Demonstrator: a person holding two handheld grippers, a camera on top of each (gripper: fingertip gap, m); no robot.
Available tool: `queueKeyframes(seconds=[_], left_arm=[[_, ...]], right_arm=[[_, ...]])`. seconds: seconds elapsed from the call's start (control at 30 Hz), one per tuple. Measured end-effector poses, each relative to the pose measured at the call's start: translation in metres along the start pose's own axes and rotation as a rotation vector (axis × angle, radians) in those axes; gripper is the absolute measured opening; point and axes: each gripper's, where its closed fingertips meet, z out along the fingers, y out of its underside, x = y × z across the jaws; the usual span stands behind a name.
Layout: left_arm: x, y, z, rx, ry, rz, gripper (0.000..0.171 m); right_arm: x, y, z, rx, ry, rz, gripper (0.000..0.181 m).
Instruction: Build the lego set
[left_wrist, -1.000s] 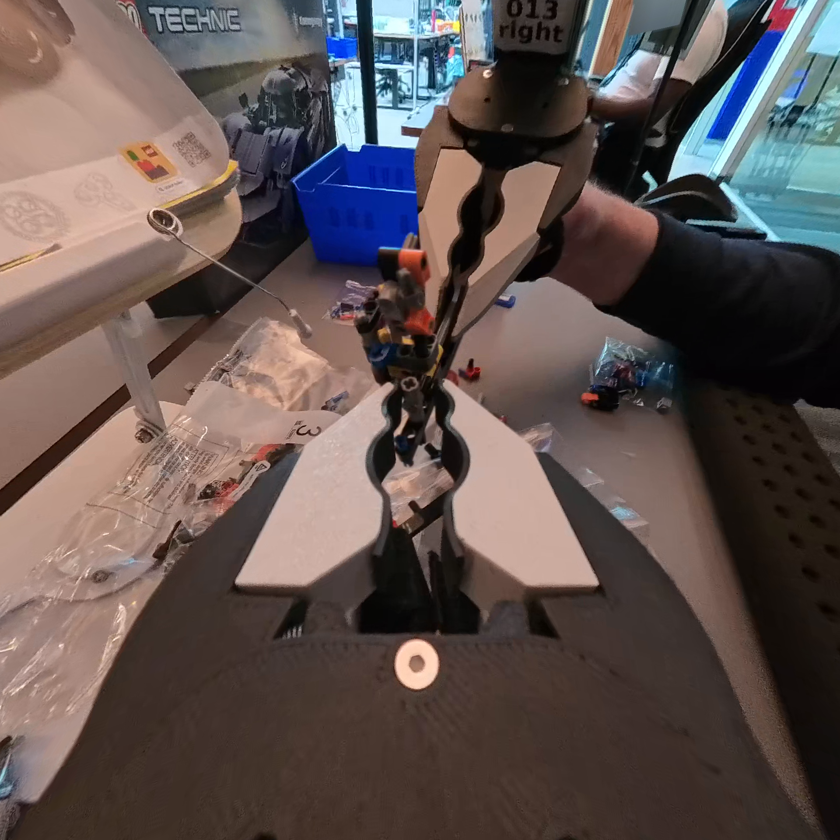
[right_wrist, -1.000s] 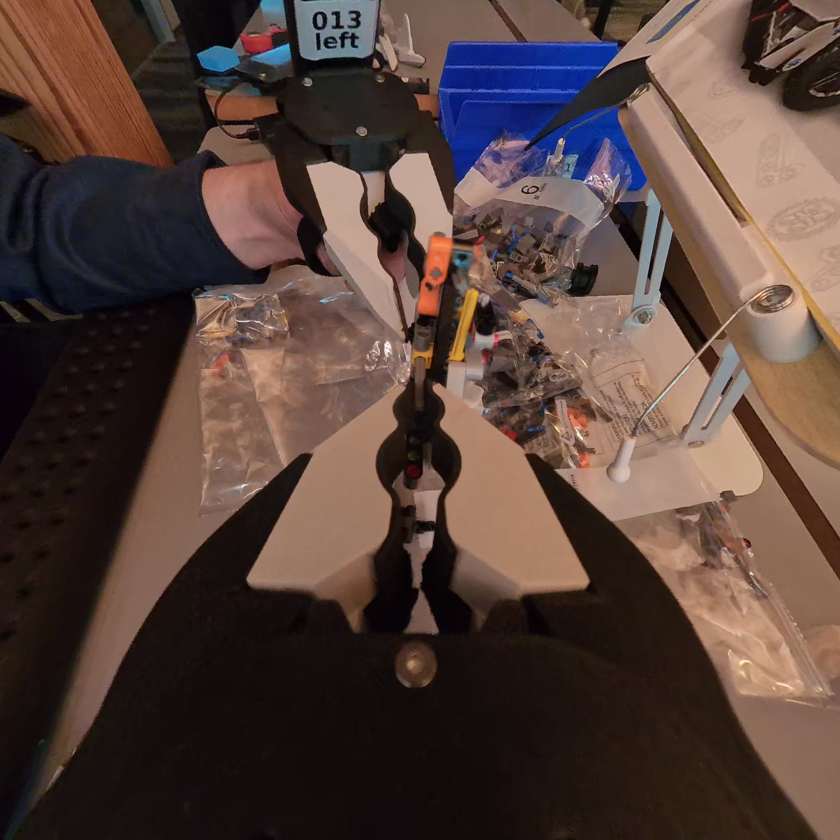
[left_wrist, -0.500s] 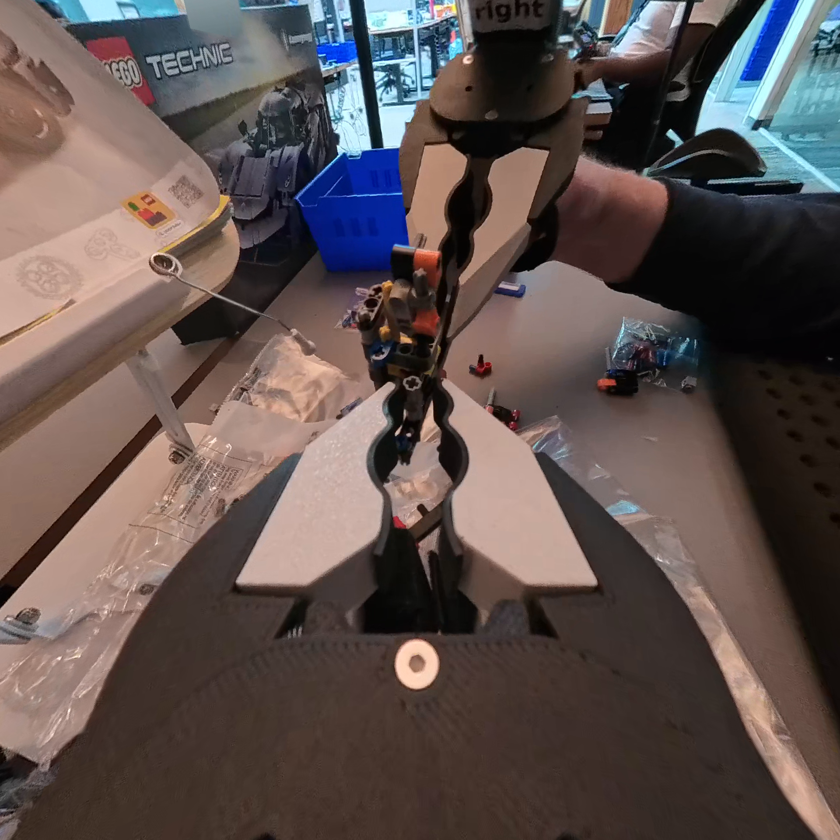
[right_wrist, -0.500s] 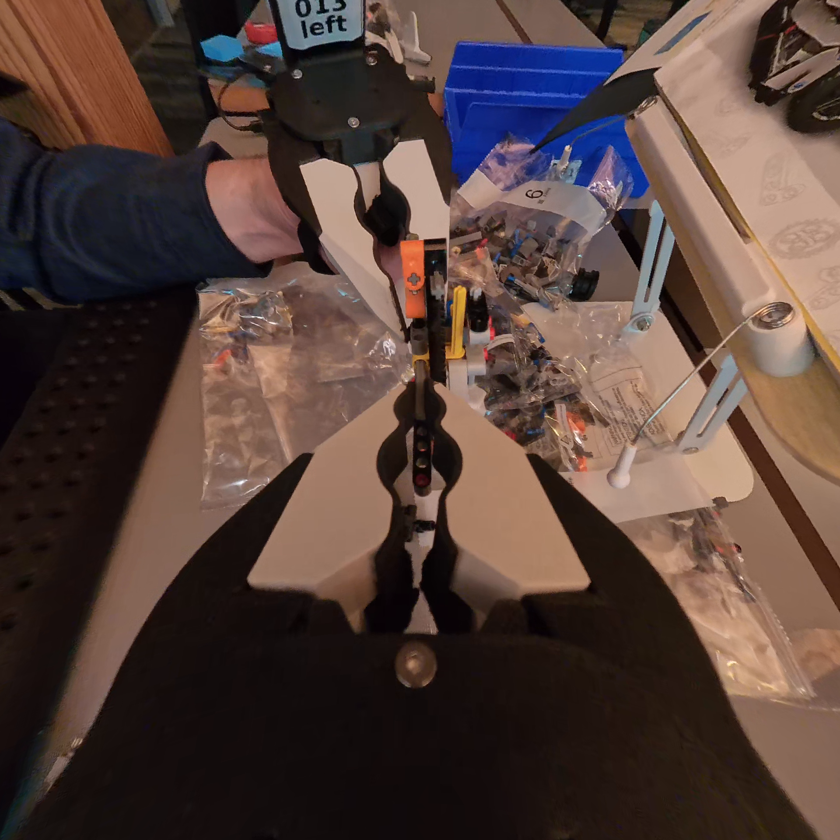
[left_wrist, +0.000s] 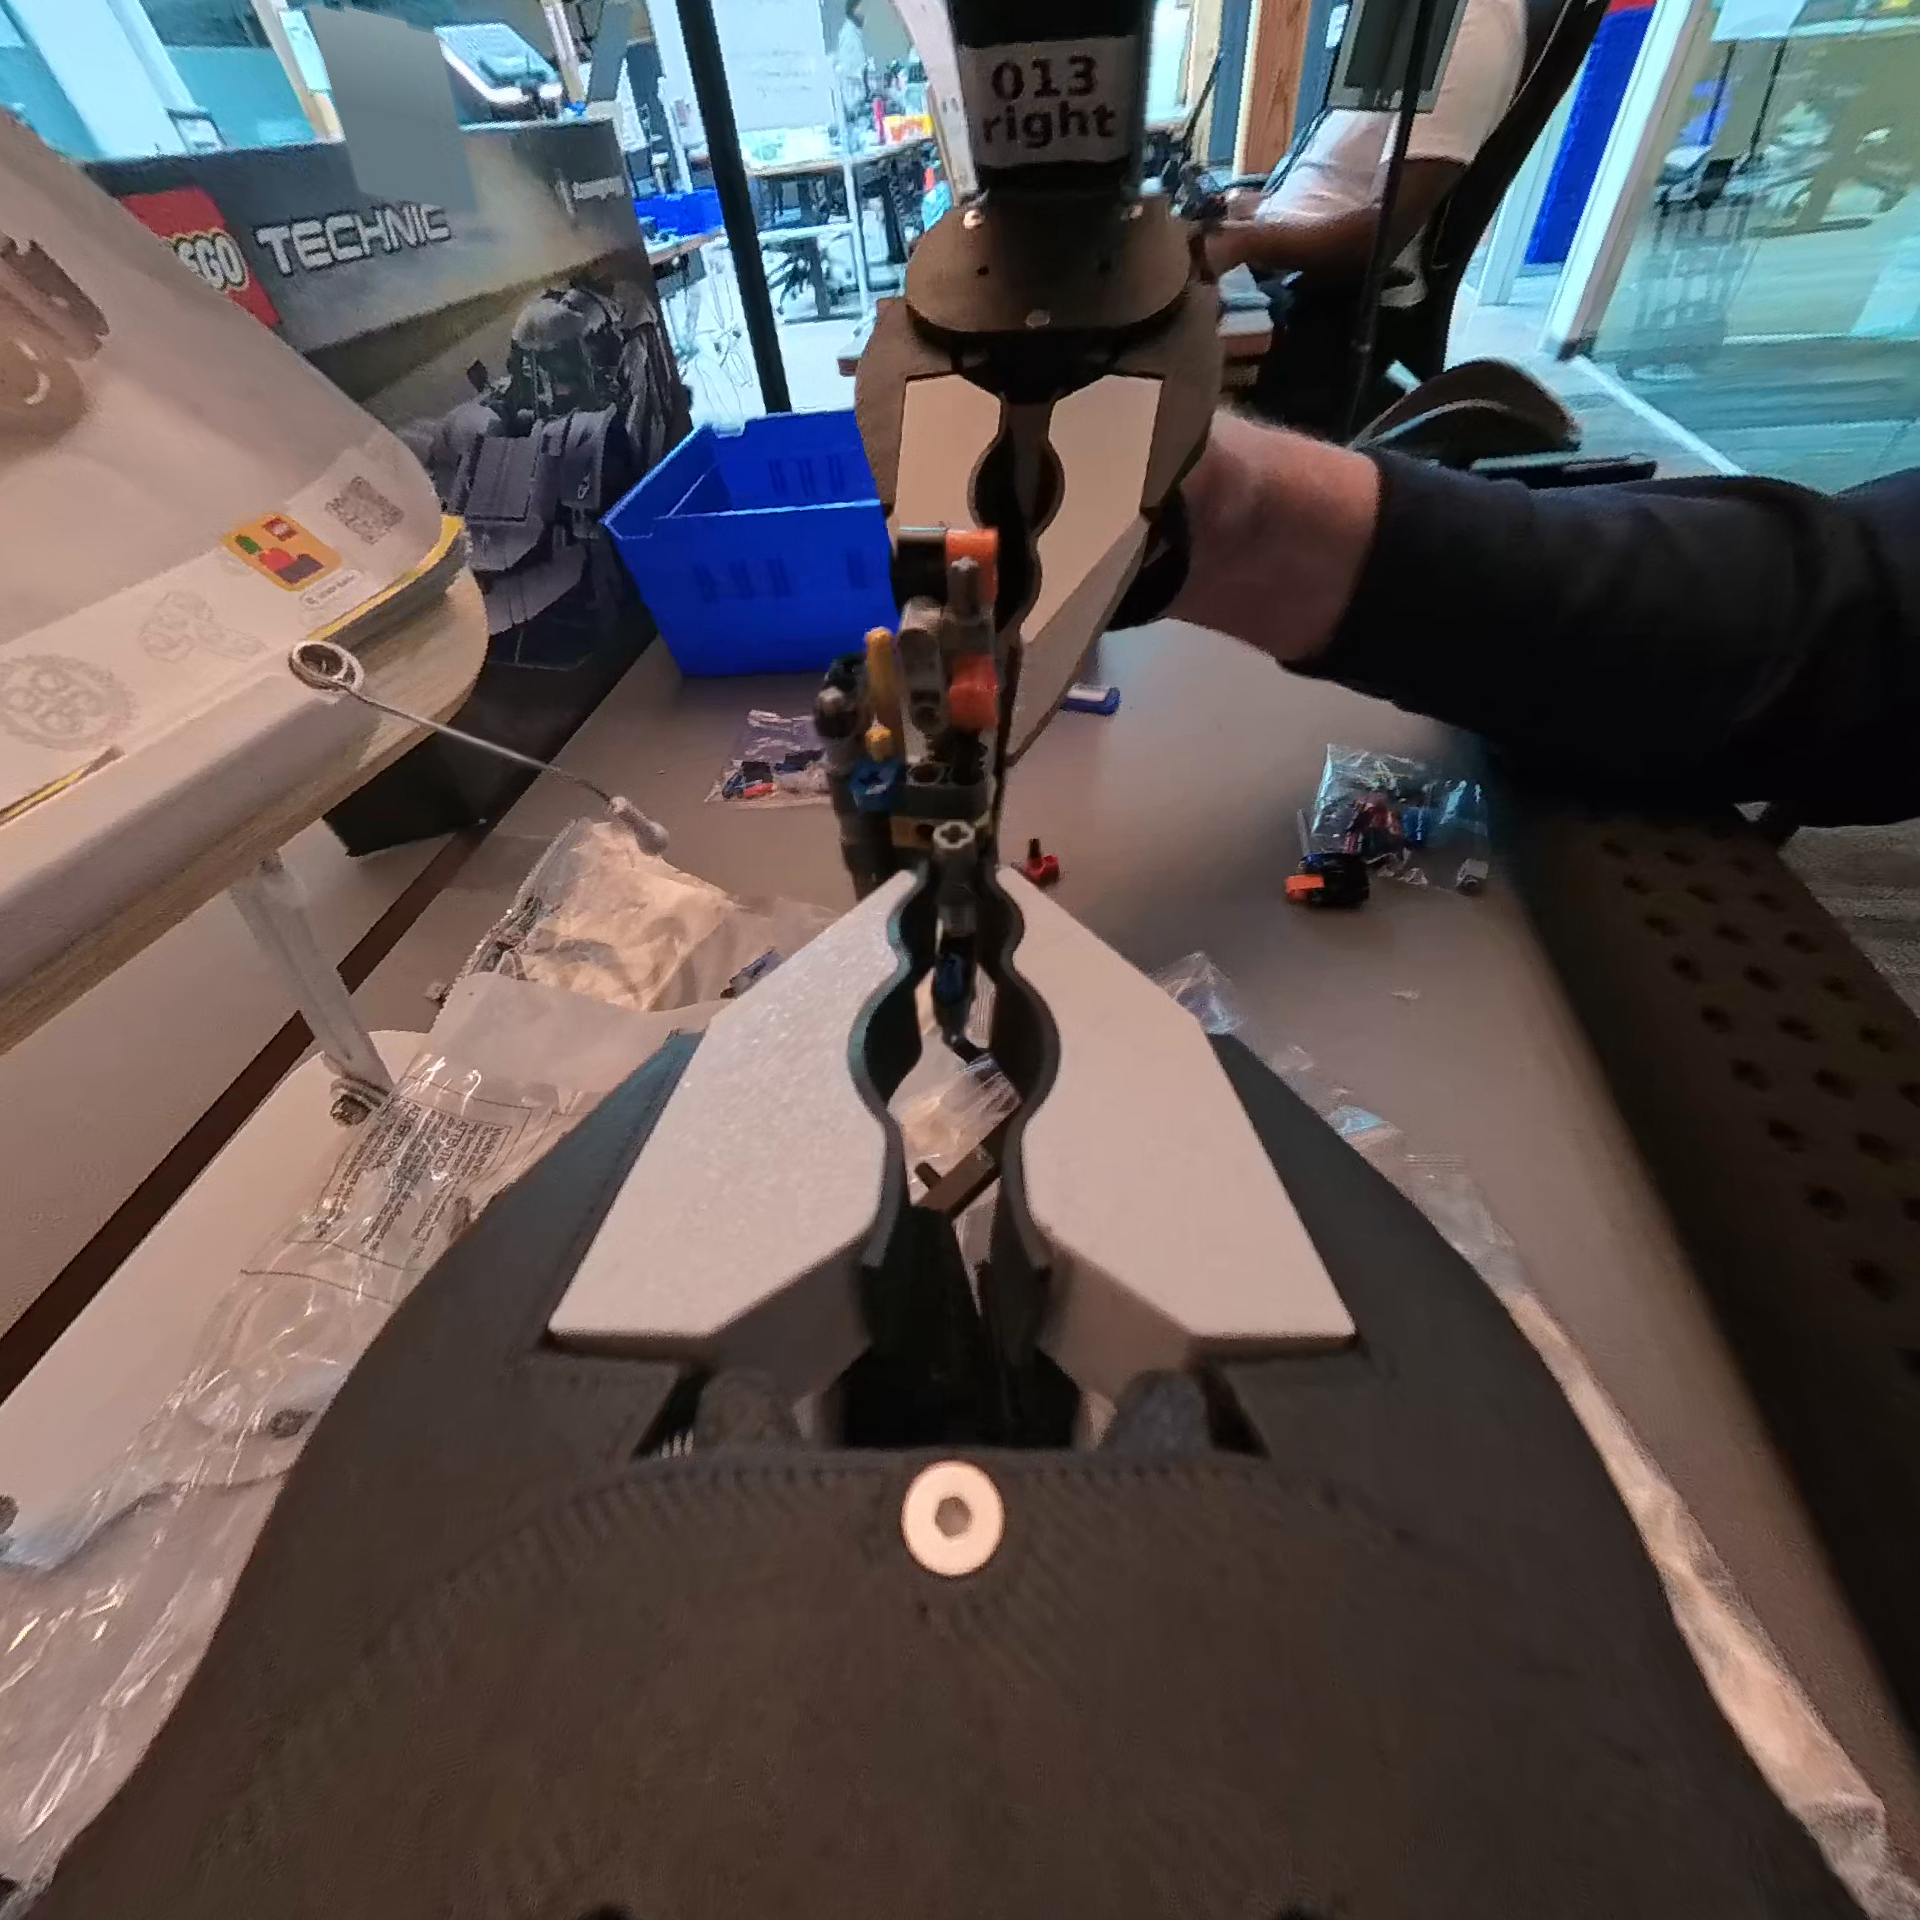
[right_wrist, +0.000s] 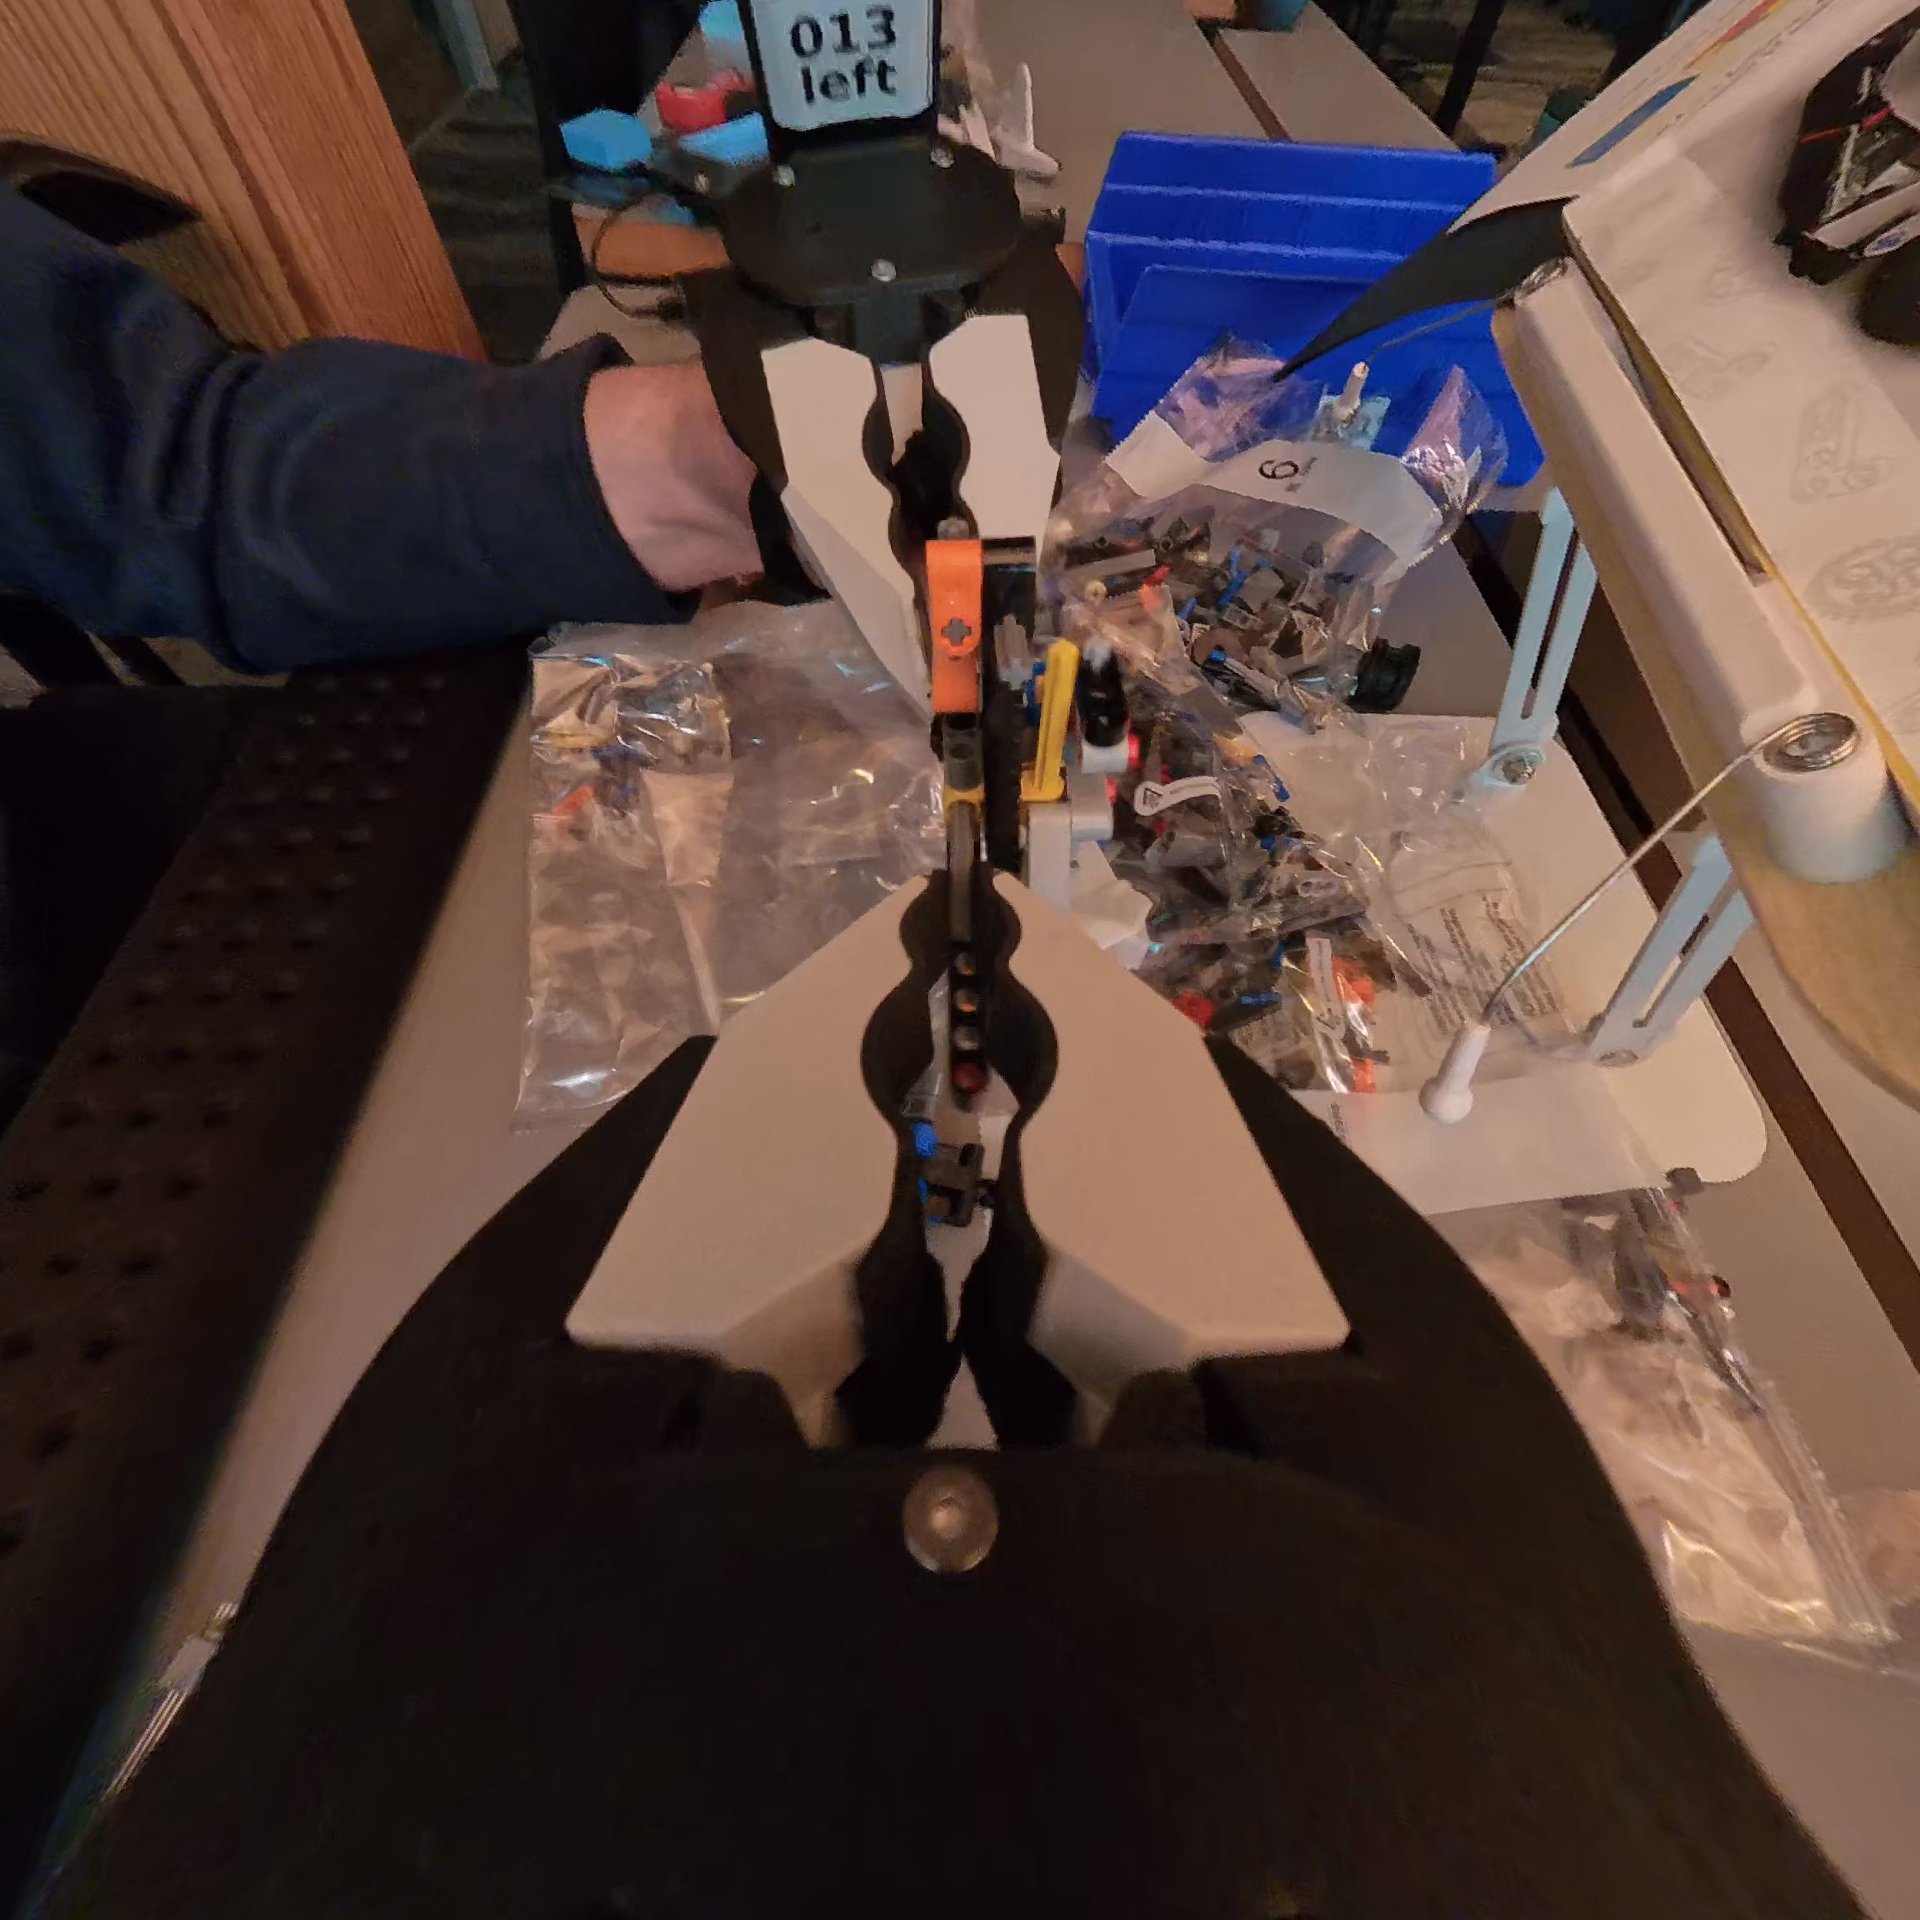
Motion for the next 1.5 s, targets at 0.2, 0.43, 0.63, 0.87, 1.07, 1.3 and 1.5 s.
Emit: queueKeyframes(seconds=[0.2, 0.43, 0.63, 0.87, 1.07, 1.3, 1.5], left_arm=[[0.004, -0.006, -0.001, 0.007, 0.008, 0.027, 0.005], [0.007, -0.002, -0.001, 0.001, 0.033, 0.018, 0.005], [0.008, -0.001, -0.001, -0.003, 0.040, 0.021, 0.006], [0.010, -0.001, -0.002, -0.004, 0.050, 0.030, 0.006], [0.009, -0.003, -0.005, 0.003, 0.045, 0.036, 0.005], [-0.010, -0.015, -0.038, 0.086, -0.022, -0.003, 0.006], [0.002, -0.006, -0.016, 0.032, 0.030, -0.011, 0.005]], right_arm=[[-0.004, -0.003, -0.004, 0.000, 0.001, -0.022, 0.001], [-0.006, 0.000, -0.004, 0.006, -0.028, -0.007, 0.001], [-0.007, 0.002, -0.004, 0.009, -0.044, 0.005, 0.001], [-0.009, 0.002, -0.006, 0.008, -0.053, 0.001, 0.001], [-0.008, 0.003, -0.010, 0.012, -0.052, 0.005, 0.000], [-0.007, -0.012, -0.052, 0.129, 0.011, 0.004, 0.000], [-0.003, 0.010, -0.008, -0.017, 0.031, -0.008, 0.002]])
